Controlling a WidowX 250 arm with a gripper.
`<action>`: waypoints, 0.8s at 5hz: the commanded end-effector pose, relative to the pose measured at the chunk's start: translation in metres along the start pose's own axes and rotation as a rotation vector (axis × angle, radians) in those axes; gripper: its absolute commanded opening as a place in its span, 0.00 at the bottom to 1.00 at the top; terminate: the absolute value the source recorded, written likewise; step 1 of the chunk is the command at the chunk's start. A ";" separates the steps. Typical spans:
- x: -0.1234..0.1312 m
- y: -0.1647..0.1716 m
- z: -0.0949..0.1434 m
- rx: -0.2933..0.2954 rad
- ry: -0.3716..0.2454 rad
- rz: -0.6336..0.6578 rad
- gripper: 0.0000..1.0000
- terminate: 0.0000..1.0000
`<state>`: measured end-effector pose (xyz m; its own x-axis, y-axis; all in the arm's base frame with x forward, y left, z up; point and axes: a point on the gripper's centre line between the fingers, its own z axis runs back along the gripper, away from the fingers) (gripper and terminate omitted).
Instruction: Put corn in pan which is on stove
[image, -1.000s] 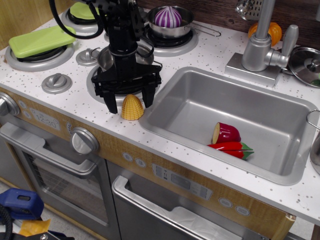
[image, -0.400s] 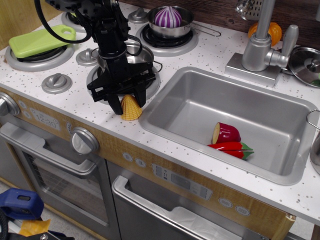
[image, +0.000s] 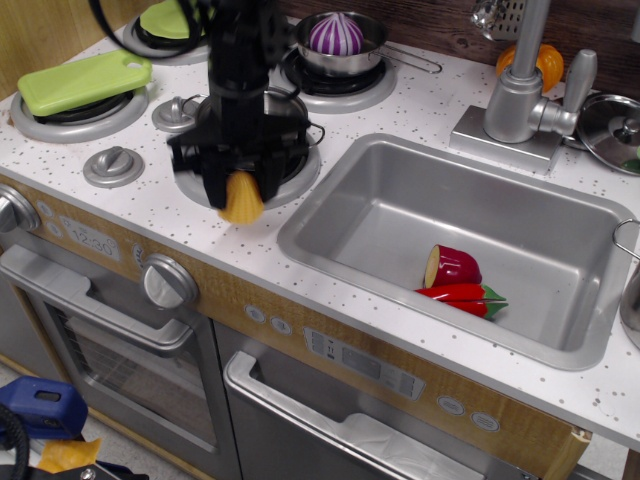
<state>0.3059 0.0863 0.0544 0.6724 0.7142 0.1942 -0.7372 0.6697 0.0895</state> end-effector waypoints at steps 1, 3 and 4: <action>0.029 -0.005 0.056 0.054 -0.198 -0.059 0.00 0.00; 0.071 -0.014 0.045 -0.055 -0.335 -0.220 0.00 0.00; 0.079 -0.016 0.033 -0.086 -0.380 -0.319 1.00 0.00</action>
<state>0.3682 0.1213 0.0889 0.7977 0.3566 0.4864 -0.4707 0.8723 0.1325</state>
